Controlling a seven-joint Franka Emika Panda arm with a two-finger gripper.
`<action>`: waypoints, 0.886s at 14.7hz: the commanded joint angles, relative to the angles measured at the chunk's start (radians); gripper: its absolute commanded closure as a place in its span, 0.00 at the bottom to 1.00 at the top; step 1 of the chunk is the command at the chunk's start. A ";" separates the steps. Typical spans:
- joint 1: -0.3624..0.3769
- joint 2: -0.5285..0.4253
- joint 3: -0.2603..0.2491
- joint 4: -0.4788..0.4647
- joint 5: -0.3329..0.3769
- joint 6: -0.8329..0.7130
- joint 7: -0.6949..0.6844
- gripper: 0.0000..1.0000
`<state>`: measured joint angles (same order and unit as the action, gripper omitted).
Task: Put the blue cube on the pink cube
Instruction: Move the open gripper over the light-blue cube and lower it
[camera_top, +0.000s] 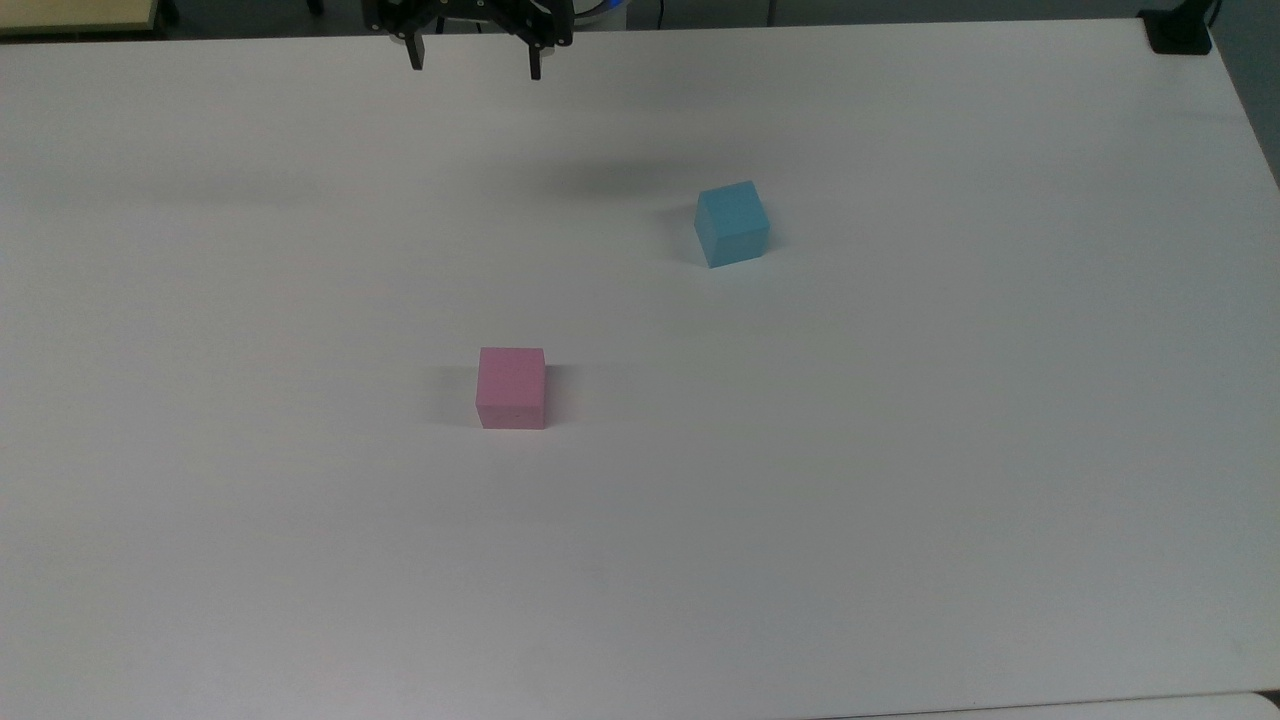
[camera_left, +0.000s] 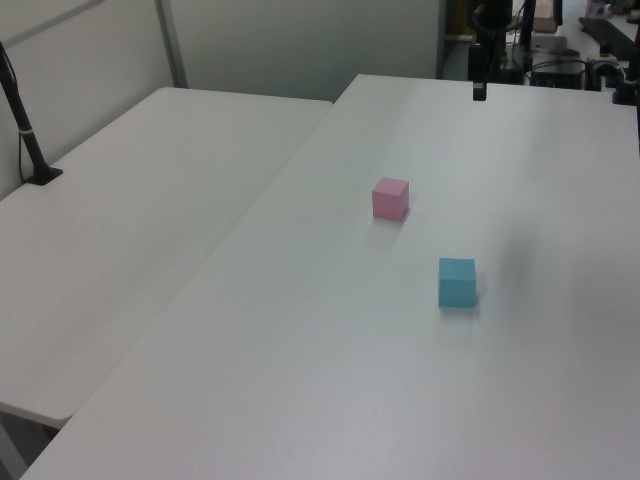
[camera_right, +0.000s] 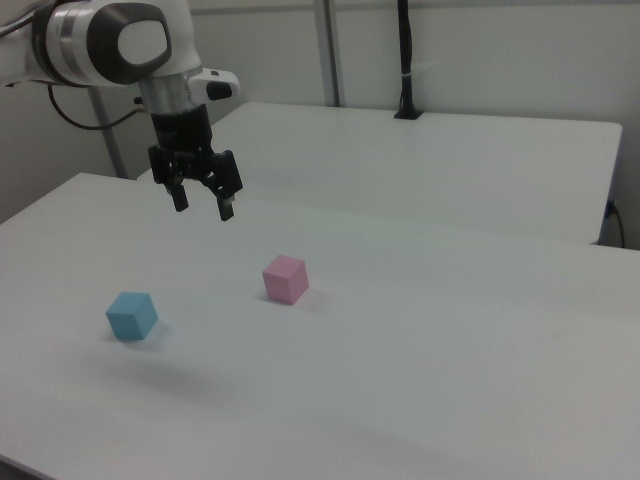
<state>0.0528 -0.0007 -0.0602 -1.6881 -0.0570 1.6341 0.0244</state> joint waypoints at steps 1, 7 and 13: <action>-0.020 0.010 -0.003 0.013 0.005 -0.012 -0.015 0.00; -0.007 0.037 -0.009 0.039 0.020 -0.003 -0.017 0.00; 0.264 0.249 -0.016 0.051 0.022 0.166 0.105 0.00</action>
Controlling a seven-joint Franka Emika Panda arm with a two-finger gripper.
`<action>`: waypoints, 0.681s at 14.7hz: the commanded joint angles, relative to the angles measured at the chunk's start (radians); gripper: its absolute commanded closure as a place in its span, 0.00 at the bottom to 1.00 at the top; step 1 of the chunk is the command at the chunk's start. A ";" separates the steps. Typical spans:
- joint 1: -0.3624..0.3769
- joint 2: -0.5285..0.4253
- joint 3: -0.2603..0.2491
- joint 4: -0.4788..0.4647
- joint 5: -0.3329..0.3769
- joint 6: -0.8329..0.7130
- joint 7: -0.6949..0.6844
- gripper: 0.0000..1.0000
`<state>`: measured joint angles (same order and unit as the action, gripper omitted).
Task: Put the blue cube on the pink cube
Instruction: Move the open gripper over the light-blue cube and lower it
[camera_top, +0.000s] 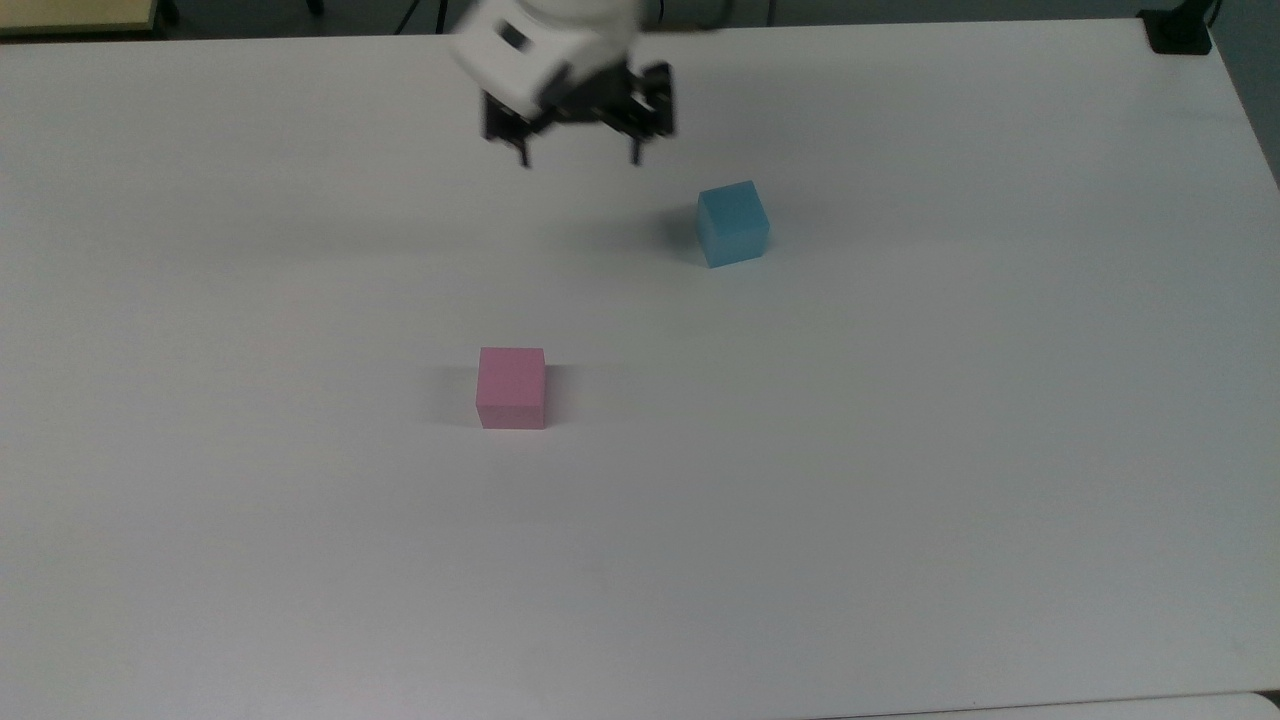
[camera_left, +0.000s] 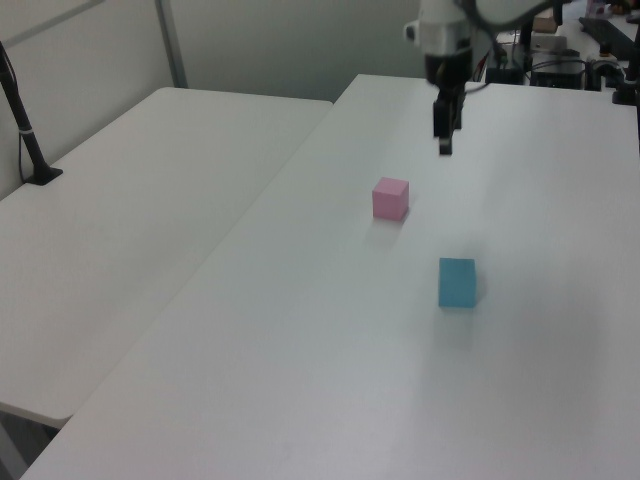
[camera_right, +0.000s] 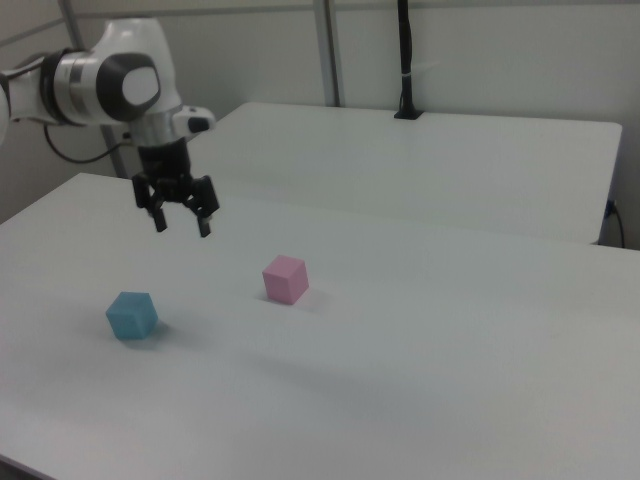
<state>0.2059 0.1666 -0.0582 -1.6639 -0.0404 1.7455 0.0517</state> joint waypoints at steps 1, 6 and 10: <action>0.154 0.108 -0.018 0.023 0.004 0.081 0.083 0.00; 0.325 0.151 -0.017 -0.091 0.007 0.086 0.083 0.00; 0.293 0.185 -0.018 -0.145 -0.009 0.149 0.069 0.00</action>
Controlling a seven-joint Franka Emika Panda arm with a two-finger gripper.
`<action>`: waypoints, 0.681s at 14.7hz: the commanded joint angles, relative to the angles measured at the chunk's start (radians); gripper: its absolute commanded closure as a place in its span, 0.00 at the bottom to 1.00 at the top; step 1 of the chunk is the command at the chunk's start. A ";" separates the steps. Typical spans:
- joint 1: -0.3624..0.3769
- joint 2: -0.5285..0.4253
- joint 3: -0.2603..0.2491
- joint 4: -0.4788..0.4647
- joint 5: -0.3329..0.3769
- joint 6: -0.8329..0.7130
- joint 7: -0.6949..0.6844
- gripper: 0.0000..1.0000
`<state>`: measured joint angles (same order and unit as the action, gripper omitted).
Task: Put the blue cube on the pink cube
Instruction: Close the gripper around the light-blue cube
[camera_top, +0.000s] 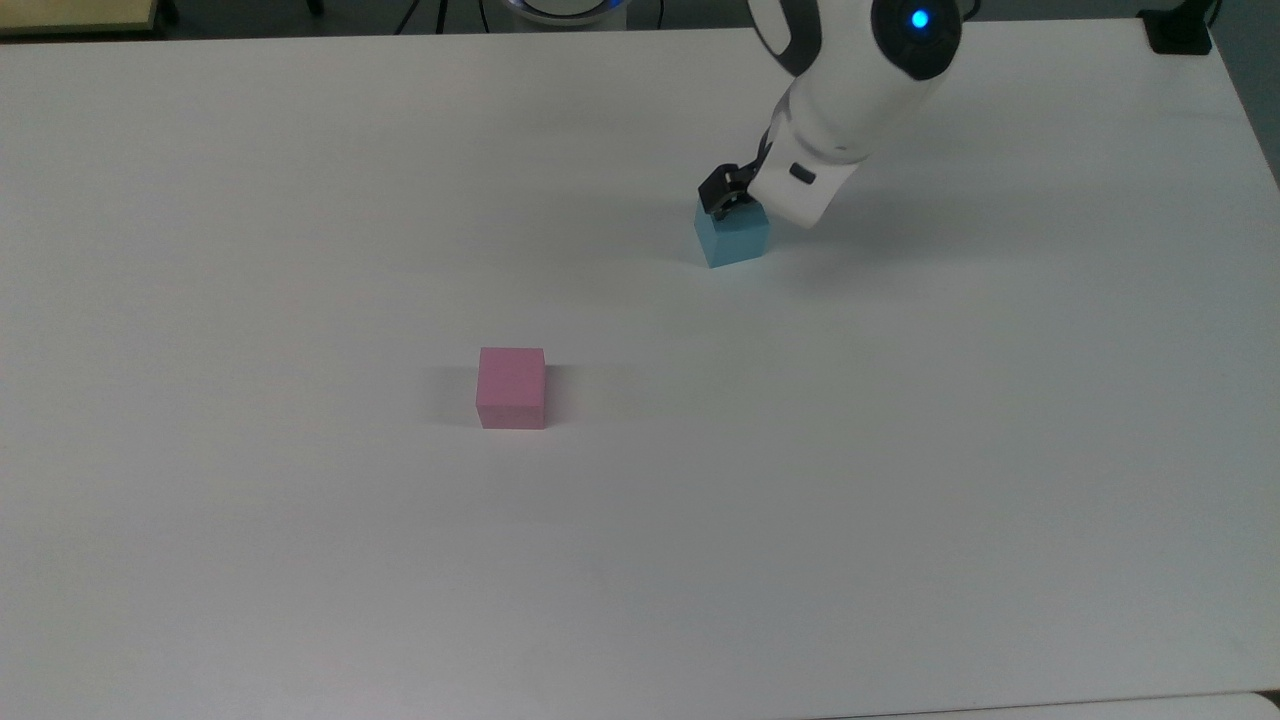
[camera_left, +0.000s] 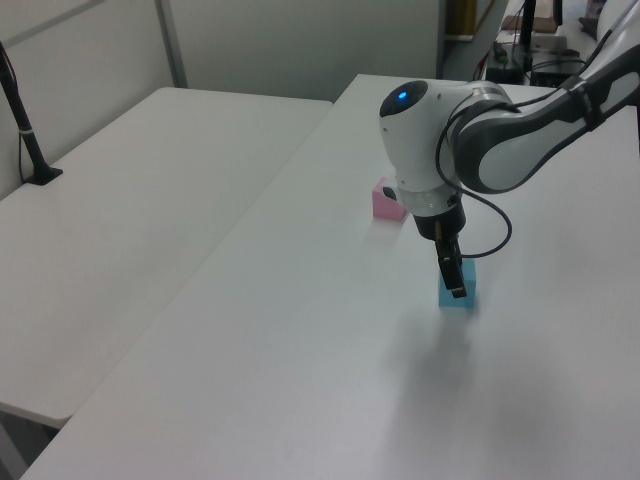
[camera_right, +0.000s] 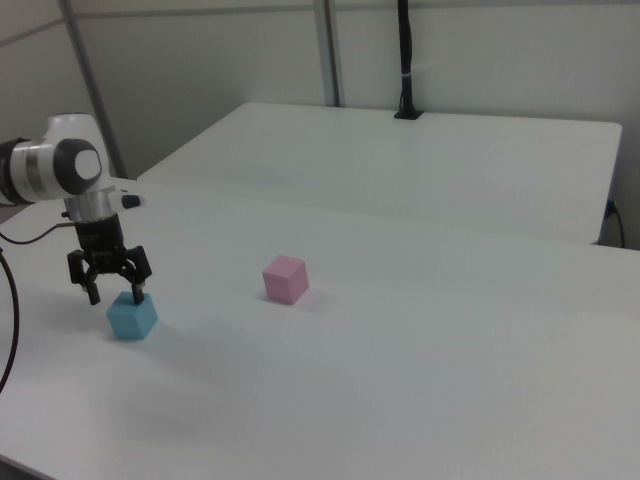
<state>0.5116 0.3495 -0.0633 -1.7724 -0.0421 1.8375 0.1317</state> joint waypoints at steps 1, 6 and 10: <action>-0.018 0.002 -0.013 -0.041 -0.016 0.057 -0.011 0.00; -0.016 0.006 -0.013 -0.030 -0.042 0.057 -0.008 0.00; -0.039 -0.038 -0.016 -0.001 -0.041 -0.001 -0.056 0.00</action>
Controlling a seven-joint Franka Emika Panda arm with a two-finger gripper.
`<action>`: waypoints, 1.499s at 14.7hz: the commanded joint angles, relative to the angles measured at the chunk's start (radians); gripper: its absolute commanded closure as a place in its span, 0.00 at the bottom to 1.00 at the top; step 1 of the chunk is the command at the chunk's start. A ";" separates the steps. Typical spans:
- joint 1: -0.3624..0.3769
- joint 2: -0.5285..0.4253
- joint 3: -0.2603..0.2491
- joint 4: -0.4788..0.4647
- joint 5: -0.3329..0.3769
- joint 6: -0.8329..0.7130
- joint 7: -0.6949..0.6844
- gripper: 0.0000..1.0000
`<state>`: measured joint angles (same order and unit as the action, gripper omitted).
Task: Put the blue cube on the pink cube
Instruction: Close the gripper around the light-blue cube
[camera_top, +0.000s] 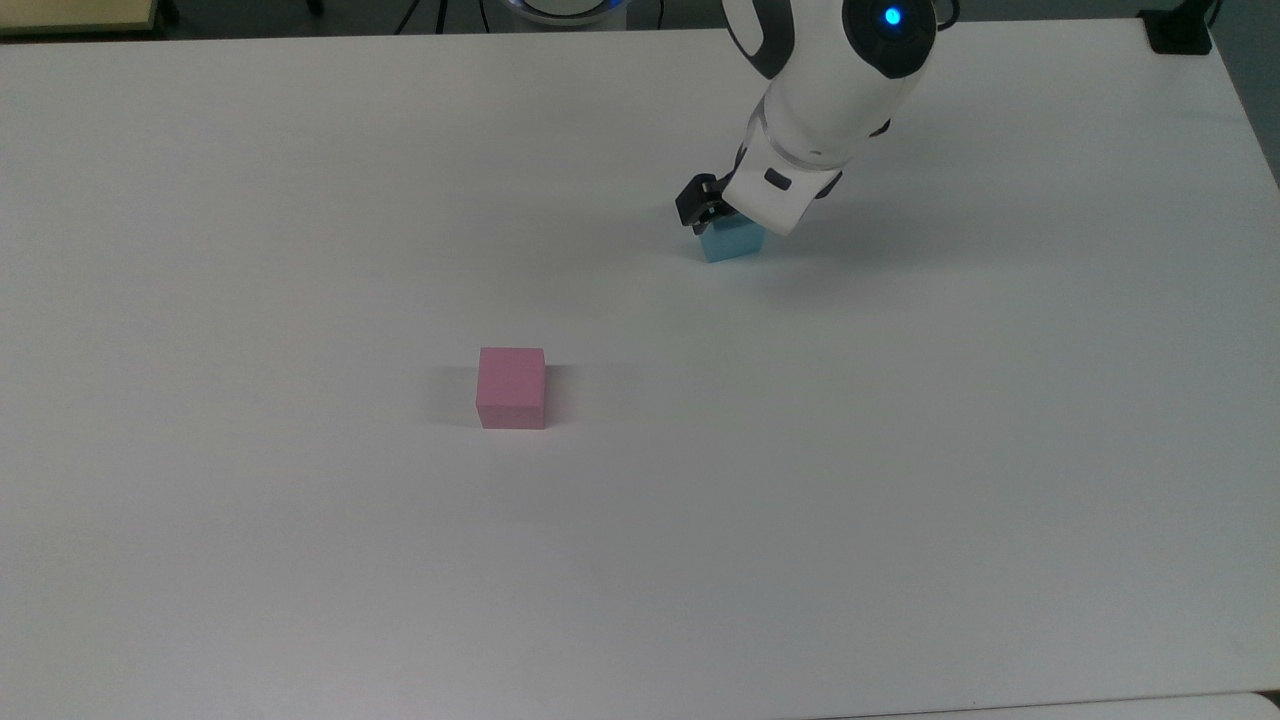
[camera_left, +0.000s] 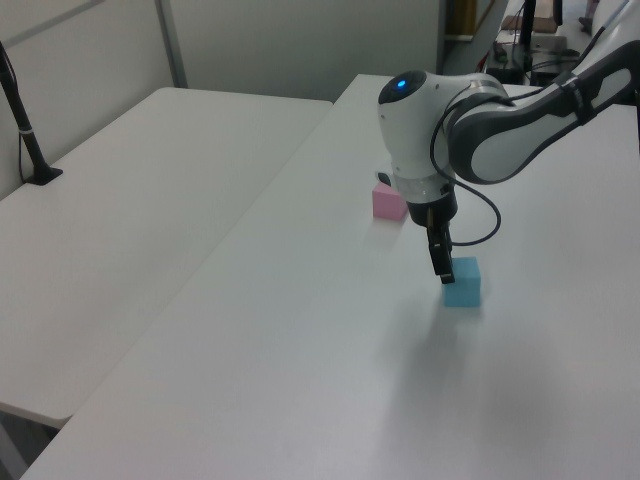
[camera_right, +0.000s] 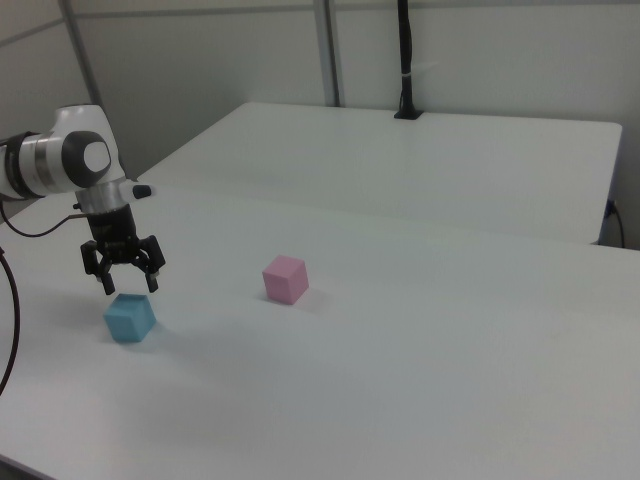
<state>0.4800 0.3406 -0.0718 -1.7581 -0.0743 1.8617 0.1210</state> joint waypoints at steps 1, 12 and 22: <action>-0.008 -0.029 -0.008 -0.015 -0.009 -0.027 -0.046 0.00; -0.006 -0.012 -0.003 -0.086 0.002 -0.029 -0.049 0.00; -0.001 0.015 0.036 -0.089 0.013 0.043 0.072 0.09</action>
<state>0.4756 0.3478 -0.0486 -1.8217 -0.0715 1.8605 0.1536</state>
